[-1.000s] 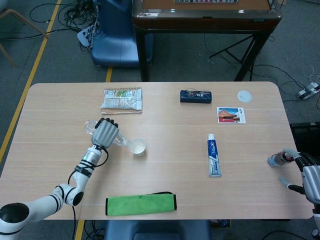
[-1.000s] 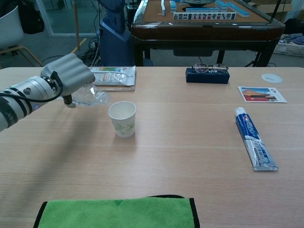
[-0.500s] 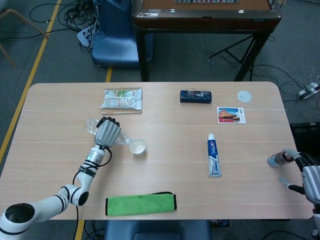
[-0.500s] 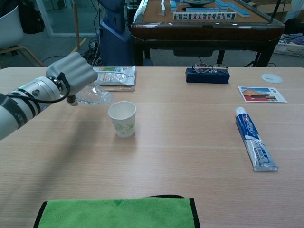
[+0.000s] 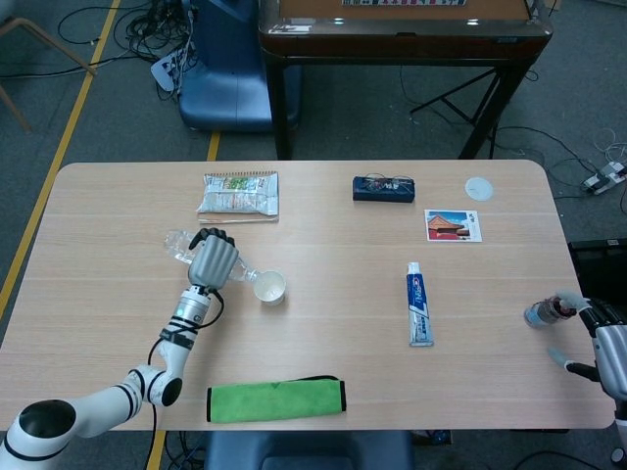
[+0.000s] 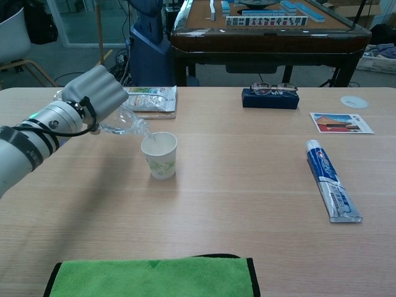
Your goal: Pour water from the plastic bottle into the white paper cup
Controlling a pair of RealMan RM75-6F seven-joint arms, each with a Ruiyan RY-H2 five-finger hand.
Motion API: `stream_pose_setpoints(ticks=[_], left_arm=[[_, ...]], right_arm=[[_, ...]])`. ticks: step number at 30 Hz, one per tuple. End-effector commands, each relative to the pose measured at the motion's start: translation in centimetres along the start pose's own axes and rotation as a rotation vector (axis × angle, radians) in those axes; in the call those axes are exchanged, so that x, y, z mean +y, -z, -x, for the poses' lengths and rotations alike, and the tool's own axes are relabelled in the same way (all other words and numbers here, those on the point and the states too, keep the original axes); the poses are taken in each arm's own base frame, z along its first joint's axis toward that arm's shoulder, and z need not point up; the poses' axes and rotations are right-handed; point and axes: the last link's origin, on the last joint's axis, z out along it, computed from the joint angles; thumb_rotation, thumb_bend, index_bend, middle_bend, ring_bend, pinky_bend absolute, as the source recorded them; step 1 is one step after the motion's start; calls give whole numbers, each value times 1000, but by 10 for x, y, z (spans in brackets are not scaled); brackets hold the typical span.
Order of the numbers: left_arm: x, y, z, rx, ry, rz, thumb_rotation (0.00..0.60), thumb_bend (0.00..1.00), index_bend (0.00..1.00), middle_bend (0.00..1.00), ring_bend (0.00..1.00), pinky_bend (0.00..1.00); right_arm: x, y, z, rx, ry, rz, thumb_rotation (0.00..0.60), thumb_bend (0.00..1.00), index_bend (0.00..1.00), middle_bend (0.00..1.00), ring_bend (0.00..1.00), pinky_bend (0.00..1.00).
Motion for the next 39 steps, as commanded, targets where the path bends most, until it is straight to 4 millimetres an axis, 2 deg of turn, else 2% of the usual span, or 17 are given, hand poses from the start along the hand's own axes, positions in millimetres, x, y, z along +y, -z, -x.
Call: stream_pose_setpoints(ticks=[1, 27, 39], left_arm=[[1, 1, 0, 2, -9, 2, 600, 1, 602, 581, 536, 669], [3, 2, -2, 9, -58, 14, 600, 1, 603, 585, 539, 678], [2, 4, 1, -29, -8, -3, 600, 1, 605, 587, 545, 681]], right_arm=[[0, 0, 0, 0, 0, -1, 600, 48, 244, 335, 280, 480], [-1, 1, 0, -2, 3, -5, 600, 48, 244, 335, 280, 480], [0, 0, 0, -5, 1, -2, 600, 48, 244, 335, 280, 480]])
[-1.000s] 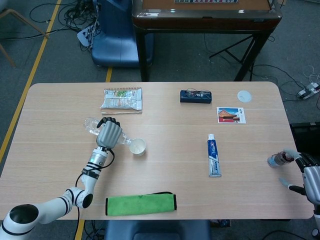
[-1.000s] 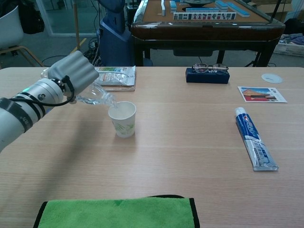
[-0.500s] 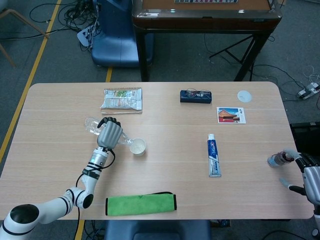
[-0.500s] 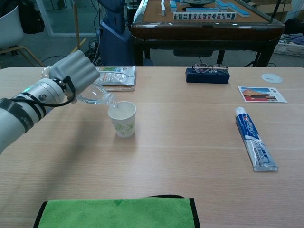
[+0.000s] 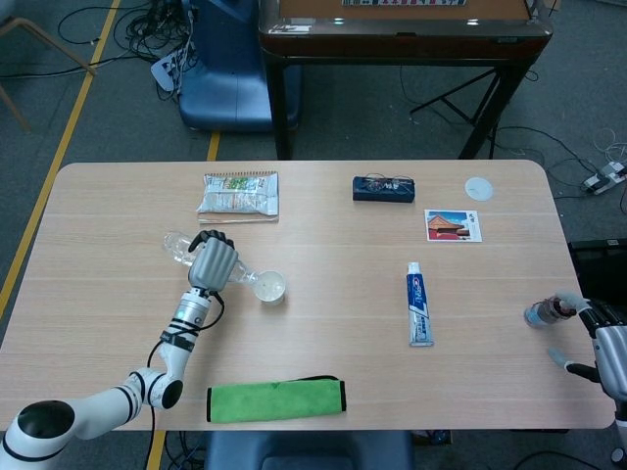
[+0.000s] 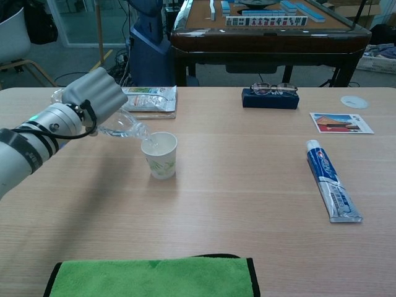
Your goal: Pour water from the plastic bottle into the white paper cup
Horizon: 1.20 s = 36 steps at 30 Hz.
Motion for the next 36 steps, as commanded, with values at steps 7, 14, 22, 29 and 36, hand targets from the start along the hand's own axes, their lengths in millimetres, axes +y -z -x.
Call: stream_pose_setpoints(ticks=[7, 14, 22, 29, 36], left_arm=[[2, 2, 0, -37, 139, -29, 600, 0, 608, 595, 551, 689], [9, 7, -5, -95, 324, -56, 600, 1, 609, 596, 553, 691], [11, 12, -10, -141, 455, -76, 600, 1, 610, 597, 553, 692], [5, 17, -6, -209, 623, -137, 600, 0, 610, 598, 554, 693], [-8, 18, -2, -231, 755, -205, 600, 1, 611, 598, 554, 693]], right_arm=[[-1, -1, 2, -5, 2, 1, 600, 48, 244, 335, 280, 480], [-1, -2, 3, -11, 2, -2, 600, 48, 244, 335, 280, 480], [-1, -2, 2, -8, 1, 1, 600, 48, 244, 335, 280, 480], [-1, -2, 3, -11, 4, 0, 600, 47, 244, 335, 280, 480], [-2, -2, 5, -15, 9, 0, 600, 48, 244, 335, 280, 480]])
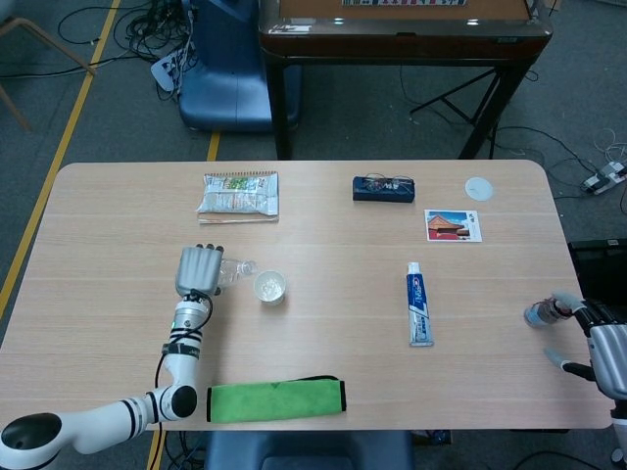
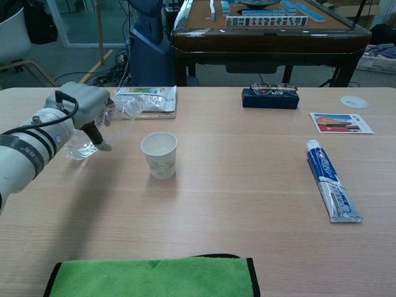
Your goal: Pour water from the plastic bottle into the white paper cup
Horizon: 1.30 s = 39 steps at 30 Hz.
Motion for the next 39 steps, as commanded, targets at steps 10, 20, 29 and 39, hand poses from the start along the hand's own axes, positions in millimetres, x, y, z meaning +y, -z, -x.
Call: stream_pose_setpoints(ticks=[10, 20, 29, 39], left_arm=[[-23, 1, -7, -28, 353, -150, 600, 1, 613, 601, 555, 695], [-41, 5, -2, -1, 601, -228, 600, 1, 615, 603, 556, 696], [-56, 11, 7, 28, 730, -273, 600, 1, 616, 603, 556, 696], [-71, 19, 23, 62, 799, -311, 600, 1, 616, 604, 556, 696]], right_arm=[[-2, -1, 2, -7, 7, -2, 600, 48, 244, 335, 280, 480], [-2, -1, 3, -11, 8, -2, 600, 48, 244, 335, 280, 480], [-3, -1, 4, -14, 10, -2, 600, 49, 244, 335, 280, 480], [-3, -2, 6, -20, 12, -1, 600, 47, 244, 335, 280, 480]])
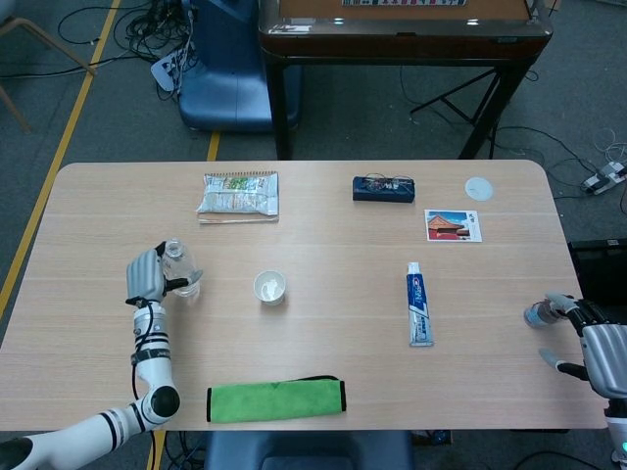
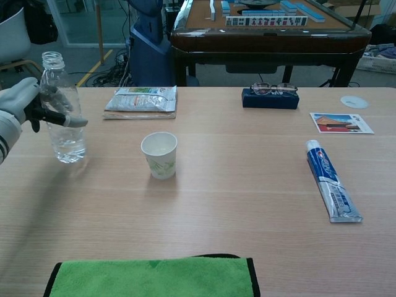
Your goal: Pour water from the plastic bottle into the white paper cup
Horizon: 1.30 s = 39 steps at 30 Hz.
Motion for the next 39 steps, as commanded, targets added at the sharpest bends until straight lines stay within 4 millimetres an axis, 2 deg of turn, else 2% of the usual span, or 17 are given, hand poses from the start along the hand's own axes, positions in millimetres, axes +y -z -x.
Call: stream_pose_setpoints(ticks=[1, 6, 10, 14, 18, 29, 33, 39], left_arm=[[-10, 2, 1, 16, 29, -9, 600, 1, 616, 604, 556, 696], [-24, 3, 4, 30, 63, -28, 600, 1, 611, 604, 556, 681], [-30, 4, 5, 23, 71, -29, 600, 1, 596, 604, 543, 593], [-33, 5, 6, 13, 52, -6, 600, 1, 566, 594, 490, 512], [-36, 7, 8, -16, 48, 15, 600, 1, 465, 479, 397, 429], [-44, 12, 12, -83, 7, 51, 600, 1, 142, 24, 59, 194], [-45, 13, 12, -100, -1, 40, 600, 1, 62, 0, 4, 160], [-47, 15, 4, -119, -21, 21, 600, 1, 4, 0, 0, 149]], right_arm=[[0, 0, 0, 0, 0, 0, 600, 48, 244, 335, 280, 480], [0, 0, 0, 0, -1, 2, 600, 48, 244, 335, 280, 480], [0, 0, 0, -3, 0, 1, 600, 48, 244, 335, 280, 480], [0, -1, 1, -6, 1, 2, 600, 48, 244, 335, 280, 480], [0, -1, 1, -10, 4, 2, 600, 48, 244, 335, 280, 480], [0, 0, 0, -5, 1, 2, 600, 47, 244, 335, 280, 480], [0, 0, 0, -5, 2, 2, 600, 48, 244, 335, 280, 480], [-1, 0, 0, -7, 7, 0, 600, 48, 244, 335, 280, 480]])
